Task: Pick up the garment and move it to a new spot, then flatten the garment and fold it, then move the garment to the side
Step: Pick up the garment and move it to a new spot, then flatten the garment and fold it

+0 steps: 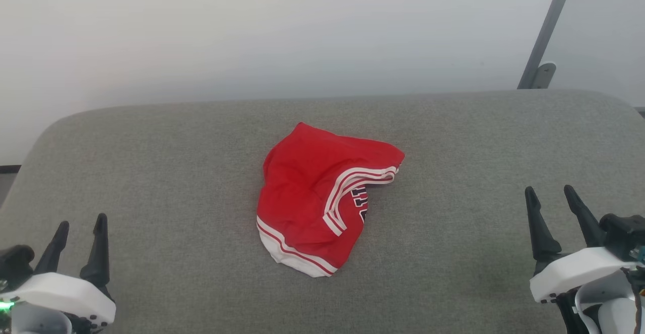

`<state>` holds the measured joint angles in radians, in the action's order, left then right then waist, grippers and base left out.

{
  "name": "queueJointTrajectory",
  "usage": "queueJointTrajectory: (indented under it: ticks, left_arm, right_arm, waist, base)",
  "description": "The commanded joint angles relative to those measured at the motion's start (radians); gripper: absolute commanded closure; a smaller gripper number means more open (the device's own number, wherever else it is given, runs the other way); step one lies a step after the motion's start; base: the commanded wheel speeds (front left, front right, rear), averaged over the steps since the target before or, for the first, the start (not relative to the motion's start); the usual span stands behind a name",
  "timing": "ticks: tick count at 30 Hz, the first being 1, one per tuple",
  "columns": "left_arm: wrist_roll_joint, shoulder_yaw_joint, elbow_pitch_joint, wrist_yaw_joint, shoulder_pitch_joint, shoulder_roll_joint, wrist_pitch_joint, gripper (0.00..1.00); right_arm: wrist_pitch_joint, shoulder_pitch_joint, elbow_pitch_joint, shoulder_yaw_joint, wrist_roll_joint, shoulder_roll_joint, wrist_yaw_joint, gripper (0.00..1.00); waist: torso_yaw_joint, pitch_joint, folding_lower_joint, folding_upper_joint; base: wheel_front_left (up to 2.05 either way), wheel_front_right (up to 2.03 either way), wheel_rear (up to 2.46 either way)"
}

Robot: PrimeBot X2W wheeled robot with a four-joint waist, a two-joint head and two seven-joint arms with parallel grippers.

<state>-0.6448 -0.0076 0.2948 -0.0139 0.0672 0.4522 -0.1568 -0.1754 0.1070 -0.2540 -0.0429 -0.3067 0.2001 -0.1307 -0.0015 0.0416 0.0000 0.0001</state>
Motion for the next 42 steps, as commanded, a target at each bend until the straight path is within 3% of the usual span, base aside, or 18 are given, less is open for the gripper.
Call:
queueJointTrajectory:
  ticks: [1,21,37,42]
  left_arm:
    - [-0.011,0.004,-0.005,-0.006,-0.015,-0.003,-0.012,0.00]
    - [-0.031,-0.002,-0.034,-0.015,-0.026,-0.010,-0.028,0.00]
    - [-0.065,-0.143,-0.146,-0.048,0.073,0.019,0.269,0.00]
    - [-0.069,-0.188,-0.162,-0.034,0.101,0.028,0.381,0.00]
  right_arm:
    - [0.003,-0.010,0.007,-0.003,0.005,-0.002,0.000,0.00]
    - [0.004,-0.017,0.014,0.004,0.008,-0.001,0.000,0.00]
    - [-0.014,0.042,0.010,0.033,0.004,-0.013,0.000,0.00]
    - [-0.028,0.068,0.000,0.046,0.002,-0.026,0.000,0.00]
  waist:
    - [0.003,0.001,0.0000,-0.0001]
    - [0.013,-0.011,0.0000,-0.0001]
    - [-0.074,-0.102,0.0000,-0.0001]
    - [-0.117,-0.155,0.0000,-0.0001]
  base:
    - [0.00,0.00,0.00]
    - [0.00,0.00,0.00]
    - [0.00,0.00,0.00]
    - [0.00,0.00,0.00]
